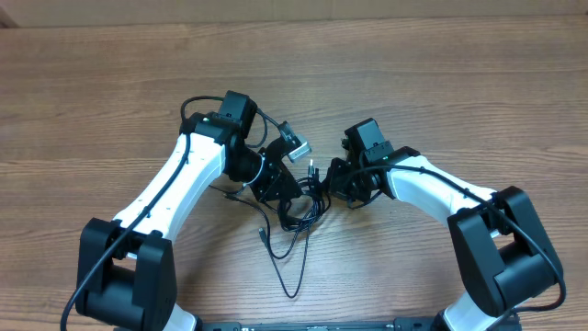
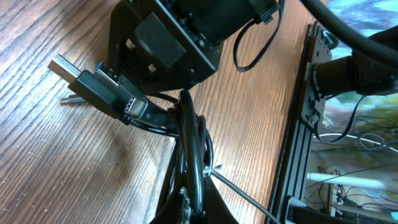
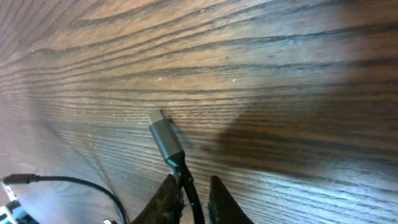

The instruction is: Untangle cables

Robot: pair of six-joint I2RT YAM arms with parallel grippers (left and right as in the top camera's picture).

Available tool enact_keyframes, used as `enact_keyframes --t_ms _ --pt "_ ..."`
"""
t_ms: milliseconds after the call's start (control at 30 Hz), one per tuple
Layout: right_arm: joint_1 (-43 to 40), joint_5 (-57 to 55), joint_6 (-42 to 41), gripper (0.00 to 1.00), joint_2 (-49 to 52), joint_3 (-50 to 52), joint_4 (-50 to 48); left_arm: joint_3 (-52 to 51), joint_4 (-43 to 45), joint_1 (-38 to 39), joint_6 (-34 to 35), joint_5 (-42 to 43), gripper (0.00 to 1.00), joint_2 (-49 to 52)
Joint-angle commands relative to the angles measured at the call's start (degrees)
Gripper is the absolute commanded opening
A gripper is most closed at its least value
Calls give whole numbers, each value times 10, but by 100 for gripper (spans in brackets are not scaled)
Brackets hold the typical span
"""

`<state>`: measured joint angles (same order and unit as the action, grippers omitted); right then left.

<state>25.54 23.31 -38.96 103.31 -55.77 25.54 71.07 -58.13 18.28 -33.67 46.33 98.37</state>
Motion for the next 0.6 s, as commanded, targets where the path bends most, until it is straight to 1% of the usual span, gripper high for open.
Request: enact_keyframes --t_ms 0,67,100,200,300,400,433,467,500,533,567 --pt "3 -14 2 11 -1 3 0 6 -2 1 -15 33 4 -5" --pt "3 -11 2 5 -1 3 3 7 -1 1 -15 33 4 -5" --pt "3 -10 2 4 -1 3 6 6 -2 1 -15 33 4 -5" --pt "-2 -10 17 4 -1 3 14 7 -1 1 -11 33 4 -5" --pt "-28 -2 35 4 -1 3 18 7 2 0 16 32 4 -5" --pt "-53 69 91 4 -1 2 18 7 4 -6 39 32 4 -5" --pt "-69 124 134 5 -1 2 21 7 5 -10 44 33 4 -5" --pt "-75 146 148 13 -1 2 24 7 6 -12 46 33 5 -5" --pt "-83 167 157 24 -1 3 28 7 6 -14 46 34 4 -5" --pt "-89 176 157 30 -1 2 34 7 7 -15 46 35 4 -5" --pt "-93 182 157 32 -1 3 38 7 7 -15 46 39 4 -5"
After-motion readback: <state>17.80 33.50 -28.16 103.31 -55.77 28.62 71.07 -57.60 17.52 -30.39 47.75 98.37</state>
